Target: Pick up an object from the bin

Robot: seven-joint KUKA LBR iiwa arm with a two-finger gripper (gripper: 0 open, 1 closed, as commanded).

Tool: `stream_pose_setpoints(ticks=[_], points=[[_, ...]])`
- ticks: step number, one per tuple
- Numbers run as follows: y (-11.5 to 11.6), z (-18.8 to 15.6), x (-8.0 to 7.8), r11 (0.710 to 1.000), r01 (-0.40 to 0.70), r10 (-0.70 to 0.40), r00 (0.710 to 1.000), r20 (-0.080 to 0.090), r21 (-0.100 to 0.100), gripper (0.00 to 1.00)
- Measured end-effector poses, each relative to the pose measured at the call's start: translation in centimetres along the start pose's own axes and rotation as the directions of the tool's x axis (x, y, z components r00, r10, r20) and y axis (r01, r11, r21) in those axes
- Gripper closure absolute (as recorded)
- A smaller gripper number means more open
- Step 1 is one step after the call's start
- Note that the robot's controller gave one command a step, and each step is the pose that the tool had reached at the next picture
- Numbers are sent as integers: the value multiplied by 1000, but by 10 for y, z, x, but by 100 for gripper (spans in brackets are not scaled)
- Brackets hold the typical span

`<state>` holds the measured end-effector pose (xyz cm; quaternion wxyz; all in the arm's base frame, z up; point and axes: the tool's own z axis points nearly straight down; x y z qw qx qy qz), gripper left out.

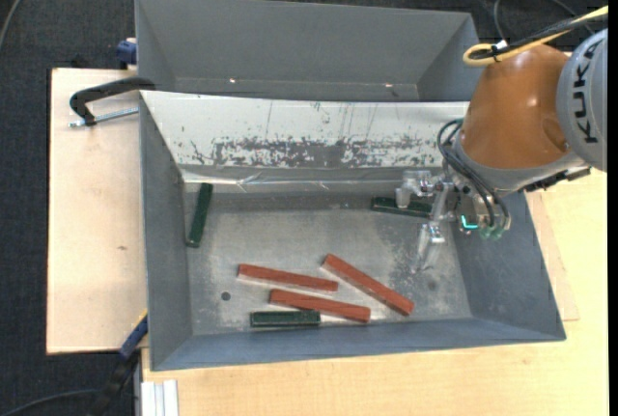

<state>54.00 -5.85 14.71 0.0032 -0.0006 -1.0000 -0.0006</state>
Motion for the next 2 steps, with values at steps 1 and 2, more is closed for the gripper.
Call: stream_pose_setpoints(ticks=[1,2], points=[[103,79,27,998,-59,59,998,1,-4,0],[98,76,24,998,-65,65,998,7,0,100]])
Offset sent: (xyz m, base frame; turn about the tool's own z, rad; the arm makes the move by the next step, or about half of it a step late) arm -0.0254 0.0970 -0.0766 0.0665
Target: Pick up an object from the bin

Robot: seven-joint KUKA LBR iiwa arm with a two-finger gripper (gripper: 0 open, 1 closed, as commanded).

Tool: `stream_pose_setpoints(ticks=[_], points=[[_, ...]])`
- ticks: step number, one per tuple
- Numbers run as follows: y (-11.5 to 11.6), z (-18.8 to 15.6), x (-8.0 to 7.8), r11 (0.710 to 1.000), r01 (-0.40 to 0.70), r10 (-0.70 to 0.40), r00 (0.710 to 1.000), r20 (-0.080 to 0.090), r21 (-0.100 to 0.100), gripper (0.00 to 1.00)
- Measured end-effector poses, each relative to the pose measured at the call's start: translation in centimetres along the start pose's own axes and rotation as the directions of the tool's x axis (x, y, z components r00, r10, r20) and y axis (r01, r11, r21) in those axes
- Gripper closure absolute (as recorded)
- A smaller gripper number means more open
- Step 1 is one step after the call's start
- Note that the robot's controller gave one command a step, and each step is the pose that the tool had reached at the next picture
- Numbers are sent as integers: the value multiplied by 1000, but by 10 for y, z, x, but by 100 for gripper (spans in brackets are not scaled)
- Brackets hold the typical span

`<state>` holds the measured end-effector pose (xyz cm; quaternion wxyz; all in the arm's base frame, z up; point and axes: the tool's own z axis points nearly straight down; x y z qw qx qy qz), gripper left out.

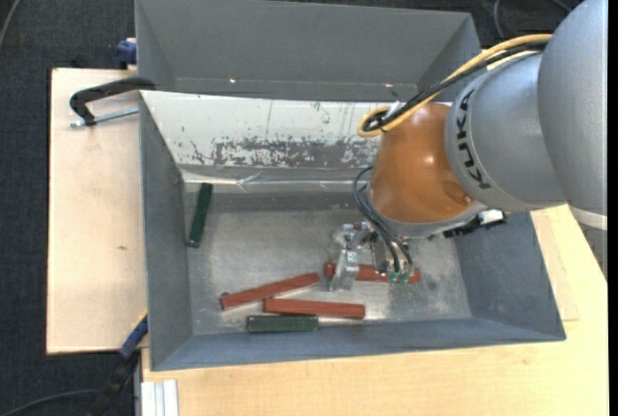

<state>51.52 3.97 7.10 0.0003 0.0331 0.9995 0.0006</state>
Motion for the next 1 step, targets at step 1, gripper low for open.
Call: stream_pose_setpoints(ticks=[1], points=[[-29,-150,-20,964,265,-265,964,12,3,100]])
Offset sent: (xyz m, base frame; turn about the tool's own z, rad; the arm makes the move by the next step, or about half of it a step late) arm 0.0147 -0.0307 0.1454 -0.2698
